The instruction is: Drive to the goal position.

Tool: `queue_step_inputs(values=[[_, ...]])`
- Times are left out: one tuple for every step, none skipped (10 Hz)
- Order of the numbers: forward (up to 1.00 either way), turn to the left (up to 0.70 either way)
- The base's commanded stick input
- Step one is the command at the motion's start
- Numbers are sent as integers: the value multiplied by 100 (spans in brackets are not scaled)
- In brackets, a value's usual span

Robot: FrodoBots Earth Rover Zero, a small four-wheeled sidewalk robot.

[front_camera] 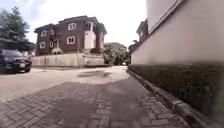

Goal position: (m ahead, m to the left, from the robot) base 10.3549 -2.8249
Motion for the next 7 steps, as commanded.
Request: queue_step_inputs(values=[[70,3],[70,3],[70,3],[70,3],[70,3],[70,3],[70,3]])
